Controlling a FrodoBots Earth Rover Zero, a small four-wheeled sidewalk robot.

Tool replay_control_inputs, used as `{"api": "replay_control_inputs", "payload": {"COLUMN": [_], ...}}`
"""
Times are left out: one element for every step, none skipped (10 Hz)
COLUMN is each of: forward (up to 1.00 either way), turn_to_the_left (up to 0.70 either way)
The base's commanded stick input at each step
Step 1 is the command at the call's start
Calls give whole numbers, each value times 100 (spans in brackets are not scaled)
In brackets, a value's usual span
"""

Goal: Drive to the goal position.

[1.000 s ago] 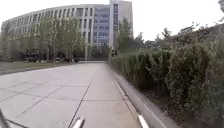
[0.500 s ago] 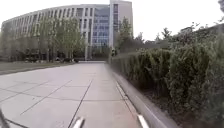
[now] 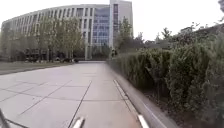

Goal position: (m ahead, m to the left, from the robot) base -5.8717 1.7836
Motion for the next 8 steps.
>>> {"api": "replay_control_inputs", "payload": {"forward": [4,1,0,0,0,2,3,1], "turn_to_the_left": [0,0,0,0,0,0,0,0]}}
